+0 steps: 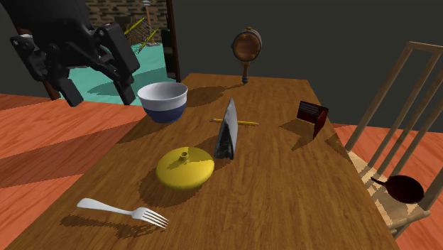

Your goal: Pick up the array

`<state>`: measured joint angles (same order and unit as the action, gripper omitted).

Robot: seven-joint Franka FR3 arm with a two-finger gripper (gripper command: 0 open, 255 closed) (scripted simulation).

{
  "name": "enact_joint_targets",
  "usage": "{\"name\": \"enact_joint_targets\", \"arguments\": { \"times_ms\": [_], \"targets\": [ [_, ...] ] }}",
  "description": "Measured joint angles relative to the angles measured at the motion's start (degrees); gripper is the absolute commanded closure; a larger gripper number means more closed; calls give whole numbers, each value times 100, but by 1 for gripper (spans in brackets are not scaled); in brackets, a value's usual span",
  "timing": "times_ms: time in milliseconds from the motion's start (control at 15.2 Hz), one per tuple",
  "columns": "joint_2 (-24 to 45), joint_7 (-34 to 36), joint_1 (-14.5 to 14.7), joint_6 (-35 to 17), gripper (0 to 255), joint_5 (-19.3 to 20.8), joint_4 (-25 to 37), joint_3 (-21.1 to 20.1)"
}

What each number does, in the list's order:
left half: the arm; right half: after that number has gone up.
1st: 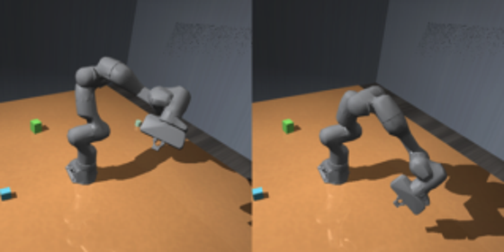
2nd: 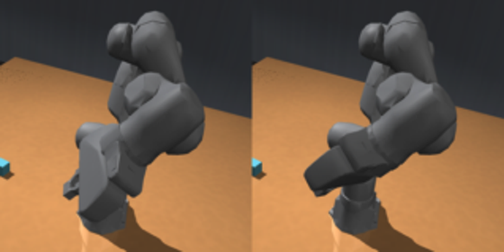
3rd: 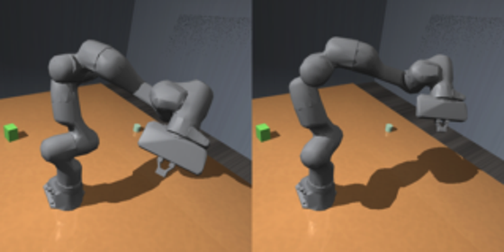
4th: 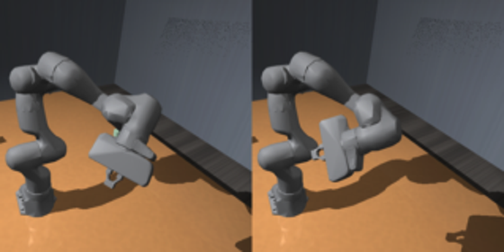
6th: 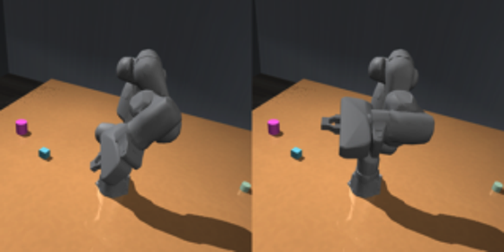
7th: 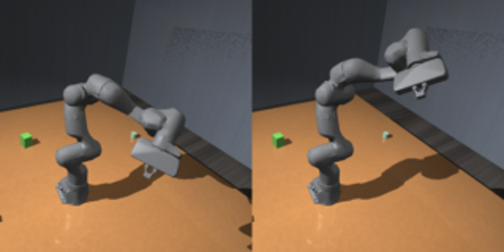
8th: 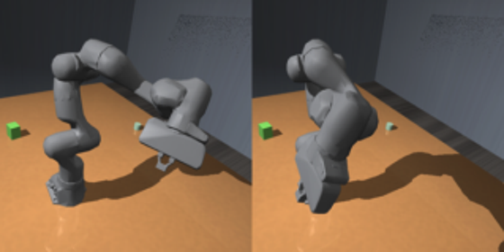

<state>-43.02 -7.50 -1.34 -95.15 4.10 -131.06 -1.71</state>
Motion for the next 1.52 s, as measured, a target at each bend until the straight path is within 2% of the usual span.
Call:
{"name": "enact_joint_targets", "arguments": {
  "times_ms": [264,924,1518],
  "targets": [
    [339,-71,-41,-284,0,56,49,86],
    [2237,-515,-242,-1522,0,232,720,564],
    [4089,-924,-386,-2125,0,102,1968,867]
  ]
}}
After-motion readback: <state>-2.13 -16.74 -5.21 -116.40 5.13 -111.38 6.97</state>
